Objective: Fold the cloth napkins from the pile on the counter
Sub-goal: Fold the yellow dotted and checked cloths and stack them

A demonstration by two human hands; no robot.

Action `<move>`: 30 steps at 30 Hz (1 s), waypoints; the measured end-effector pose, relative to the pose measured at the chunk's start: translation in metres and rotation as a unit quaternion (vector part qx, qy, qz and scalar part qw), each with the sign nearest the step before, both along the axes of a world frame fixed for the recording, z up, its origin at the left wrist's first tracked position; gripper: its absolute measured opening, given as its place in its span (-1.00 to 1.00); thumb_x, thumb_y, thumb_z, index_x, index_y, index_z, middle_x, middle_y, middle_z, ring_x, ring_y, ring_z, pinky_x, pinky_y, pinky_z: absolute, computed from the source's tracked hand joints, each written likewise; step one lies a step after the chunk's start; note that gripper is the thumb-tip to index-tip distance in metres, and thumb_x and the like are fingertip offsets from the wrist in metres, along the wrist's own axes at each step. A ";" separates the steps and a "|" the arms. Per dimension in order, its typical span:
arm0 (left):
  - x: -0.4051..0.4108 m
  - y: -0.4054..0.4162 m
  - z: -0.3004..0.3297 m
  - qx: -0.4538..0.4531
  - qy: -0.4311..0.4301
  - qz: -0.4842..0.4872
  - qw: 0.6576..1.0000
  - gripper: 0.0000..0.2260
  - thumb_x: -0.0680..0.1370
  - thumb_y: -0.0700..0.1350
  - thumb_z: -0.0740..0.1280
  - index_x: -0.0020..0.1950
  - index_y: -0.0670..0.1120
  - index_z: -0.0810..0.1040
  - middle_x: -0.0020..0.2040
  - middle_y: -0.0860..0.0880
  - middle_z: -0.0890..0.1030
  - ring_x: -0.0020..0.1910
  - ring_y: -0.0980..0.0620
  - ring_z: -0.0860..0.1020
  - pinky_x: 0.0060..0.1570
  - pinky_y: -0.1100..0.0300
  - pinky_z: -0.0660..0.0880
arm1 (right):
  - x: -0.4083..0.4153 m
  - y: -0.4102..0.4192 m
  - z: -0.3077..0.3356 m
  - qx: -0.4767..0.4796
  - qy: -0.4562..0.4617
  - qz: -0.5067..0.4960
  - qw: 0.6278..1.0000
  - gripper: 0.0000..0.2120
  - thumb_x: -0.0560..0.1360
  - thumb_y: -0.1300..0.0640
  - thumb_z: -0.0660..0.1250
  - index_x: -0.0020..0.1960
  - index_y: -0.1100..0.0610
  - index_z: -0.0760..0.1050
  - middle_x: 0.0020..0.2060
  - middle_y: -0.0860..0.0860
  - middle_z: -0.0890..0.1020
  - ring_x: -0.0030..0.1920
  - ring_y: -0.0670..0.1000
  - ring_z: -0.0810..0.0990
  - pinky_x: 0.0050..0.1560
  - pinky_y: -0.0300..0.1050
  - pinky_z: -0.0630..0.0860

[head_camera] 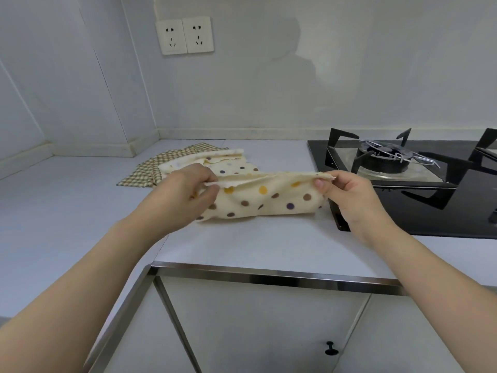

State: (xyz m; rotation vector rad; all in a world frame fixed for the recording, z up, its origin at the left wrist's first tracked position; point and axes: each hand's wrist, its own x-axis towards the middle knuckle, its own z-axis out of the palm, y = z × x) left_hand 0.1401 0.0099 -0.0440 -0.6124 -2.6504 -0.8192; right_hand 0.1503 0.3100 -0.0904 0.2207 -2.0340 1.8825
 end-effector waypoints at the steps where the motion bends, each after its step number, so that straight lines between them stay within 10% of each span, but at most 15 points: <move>1: 0.001 -0.002 0.004 -0.002 0.001 0.004 1.000 -0.93 0.59 -0.02 0.28 -0.03 0.05 0.55 -0.11 0.16 0.58 -0.14 0.17 0.54 -0.20 0.30 0.44 | -0.001 -0.001 0.003 0.004 -0.005 -0.002 1.000 -0.92 0.48 0.15 0.38 -0.05 0.09 0.63 -0.18 -0.03 0.70 -0.15 -0.10 0.63 -0.10 -0.25 0.54; 8: 0.001 -0.012 0.017 0.036 -0.011 0.045 0.998 -0.89 0.58 -0.06 0.30 -0.10 0.03 0.61 -0.10 0.22 0.59 -0.12 0.26 0.50 -0.21 0.40 0.35 | -0.002 -0.011 0.026 0.028 -0.030 -0.004 0.999 -0.80 0.59 0.29 0.23 -0.09 0.10 0.58 -0.31 -0.10 0.65 -0.33 -0.15 0.58 -0.25 -0.26 0.53; 13: 0.002 -0.015 0.024 0.108 -0.057 -0.010 0.992 -0.68 0.58 -0.02 0.25 -0.28 -0.19 0.53 -0.27 -0.11 0.55 -0.31 -0.14 0.46 -0.25 0.04 0.39 | 0.001 -0.018 0.033 0.012 -0.018 -0.069 0.997 -0.80 0.63 0.18 0.19 -0.06 0.03 0.56 -0.22 -0.07 0.65 -0.21 -0.09 0.57 -0.08 -0.11 0.50; 20: 0.005 -0.003 0.031 0.217 -0.046 0.025 0.975 -0.91 0.53 -0.13 0.41 -0.11 0.01 0.72 -0.23 0.10 0.70 -0.31 0.20 0.61 -0.24 0.28 0.45 | 0.005 -0.034 0.040 0.073 -0.009 -0.185 0.980 -0.80 0.66 0.16 0.04 0.03 0.10 0.43 -0.17 -0.06 0.53 -0.26 -0.19 0.52 -0.24 -0.23 0.40; 30: 0.003 -0.003 0.024 0.118 0.008 0.061 0.991 -0.88 0.54 -0.03 0.35 -0.20 0.06 0.53 -0.23 0.11 0.61 -0.26 0.05 0.55 -0.23 0.10 0.48 | 0.012 -0.037 0.048 0.212 -0.036 -0.248 0.945 -0.81 0.60 0.17 0.00 -0.18 0.14 0.24 -0.21 0.08 0.45 -0.14 0.14 0.41 -0.16 -0.03 0.31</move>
